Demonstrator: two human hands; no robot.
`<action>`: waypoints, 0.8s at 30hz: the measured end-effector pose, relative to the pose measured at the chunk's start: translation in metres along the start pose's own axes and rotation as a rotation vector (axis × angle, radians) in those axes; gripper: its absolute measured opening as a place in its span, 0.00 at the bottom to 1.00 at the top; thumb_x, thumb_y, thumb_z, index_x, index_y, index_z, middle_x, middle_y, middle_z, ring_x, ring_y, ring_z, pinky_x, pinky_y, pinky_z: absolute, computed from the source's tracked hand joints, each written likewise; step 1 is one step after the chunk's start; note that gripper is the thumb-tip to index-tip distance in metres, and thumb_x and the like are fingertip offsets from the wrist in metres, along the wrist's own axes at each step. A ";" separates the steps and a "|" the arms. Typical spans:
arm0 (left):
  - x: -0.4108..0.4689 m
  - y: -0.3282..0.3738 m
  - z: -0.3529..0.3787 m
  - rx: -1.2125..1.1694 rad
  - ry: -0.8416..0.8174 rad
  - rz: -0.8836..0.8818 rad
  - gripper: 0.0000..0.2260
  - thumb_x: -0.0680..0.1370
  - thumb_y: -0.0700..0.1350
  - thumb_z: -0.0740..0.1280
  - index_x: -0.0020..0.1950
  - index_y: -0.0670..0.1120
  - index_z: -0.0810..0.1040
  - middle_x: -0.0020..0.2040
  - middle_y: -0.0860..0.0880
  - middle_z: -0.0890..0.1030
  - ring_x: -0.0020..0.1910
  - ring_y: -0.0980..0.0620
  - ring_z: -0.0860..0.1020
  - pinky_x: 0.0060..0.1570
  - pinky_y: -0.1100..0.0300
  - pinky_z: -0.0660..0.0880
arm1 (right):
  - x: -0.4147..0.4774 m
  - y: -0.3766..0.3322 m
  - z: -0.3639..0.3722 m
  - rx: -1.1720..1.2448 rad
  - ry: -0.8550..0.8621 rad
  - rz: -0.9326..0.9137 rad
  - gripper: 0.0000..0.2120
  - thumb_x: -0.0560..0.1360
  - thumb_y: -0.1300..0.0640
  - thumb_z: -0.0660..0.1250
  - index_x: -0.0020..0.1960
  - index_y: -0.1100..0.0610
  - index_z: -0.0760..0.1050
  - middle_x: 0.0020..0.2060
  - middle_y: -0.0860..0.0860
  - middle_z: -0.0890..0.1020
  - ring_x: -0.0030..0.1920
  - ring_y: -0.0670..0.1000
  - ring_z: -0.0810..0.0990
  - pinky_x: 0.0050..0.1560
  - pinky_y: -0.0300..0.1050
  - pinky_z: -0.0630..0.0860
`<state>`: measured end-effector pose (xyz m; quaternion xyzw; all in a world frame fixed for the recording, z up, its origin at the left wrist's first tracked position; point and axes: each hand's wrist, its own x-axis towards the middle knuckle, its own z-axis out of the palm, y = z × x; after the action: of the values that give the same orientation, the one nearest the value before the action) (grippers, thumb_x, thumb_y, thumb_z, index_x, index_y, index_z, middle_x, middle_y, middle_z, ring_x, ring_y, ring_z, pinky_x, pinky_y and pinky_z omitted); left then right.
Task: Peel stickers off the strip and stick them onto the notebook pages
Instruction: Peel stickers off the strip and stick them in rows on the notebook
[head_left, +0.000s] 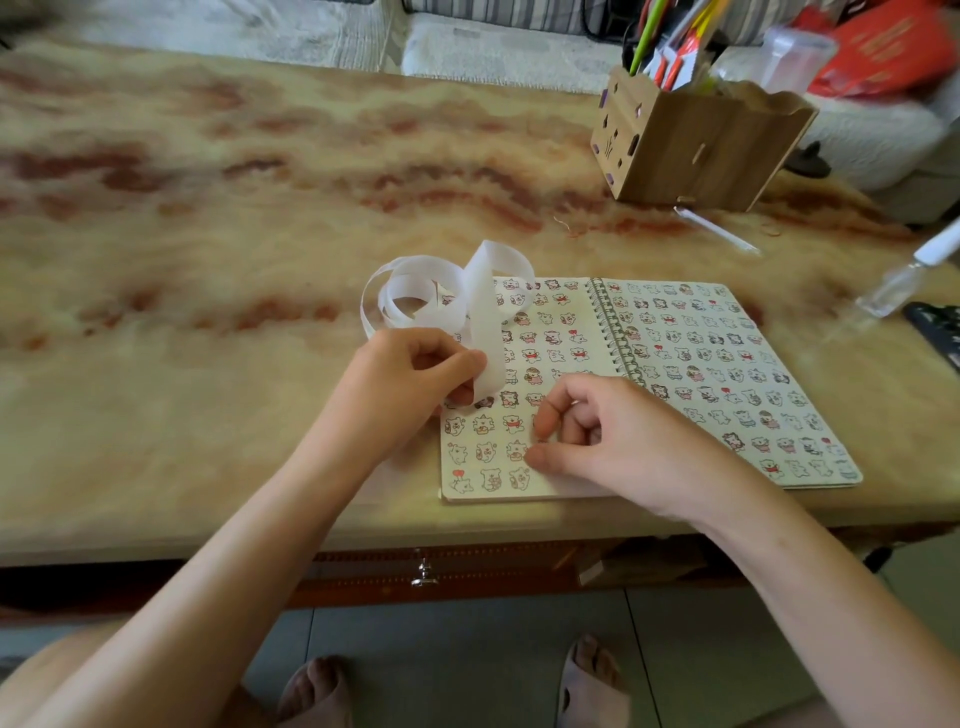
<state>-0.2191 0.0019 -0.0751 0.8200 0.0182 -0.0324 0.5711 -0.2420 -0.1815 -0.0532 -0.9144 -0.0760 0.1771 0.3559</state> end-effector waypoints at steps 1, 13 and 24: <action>0.000 0.000 0.000 0.000 0.000 0.000 0.11 0.75 0.46 0.69 0.32 0.47 0.79 0.29 0.54 0.81 0.29 0.61 0.76 0.35 0.65 0.69 | 0.000 0.000 -0.001 0.003 -0.008 0.001 0.09 0.71 0.50 0.74 0.44 0.50 0.75 0.26 0.44 0.75 0.26 0.40 0.69 0.34 0.39 0.66; -0.002 0.003 -0.001 -0.049 0.063 0.072 0.08 0.76 0.46 0.68 0.37 0.47 0.81 0.31 0.52 0.83 0.33 0.59 0.80 0.30 0.71 0.70 | -0.001 -0.001 -0.004 0.111 -0.019 -0.034 0.04 0.73 0.52 0.71 0.45 0.50 0.77 0.31 0.47 0.80 0.31 0.43 0.76 0.38 0.40 0.70; -0.004 0.014 -0.004 -0.267 0.159 0.215 0.06 0.78 0.42 0.66 0.42 0.46 0.81 0.32 0.50 0.83 0.32 0.57 0.80 0.27 0.67 0.69 | 0.012 -0.014 0.006 0.502 0.382 -0.342 0.12 0.71 0.59 0.73 0.53 0.57 0.77 0.46 0.48 0.85 0.47 0.46 0.83 0.47 0.46 0.79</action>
<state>-0.2225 0.0010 -0.0598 0.7341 -0.0205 0.0963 0.6718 -0.2332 -0.1644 -0.0514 -0.7892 -0.1144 -0.0463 0.6016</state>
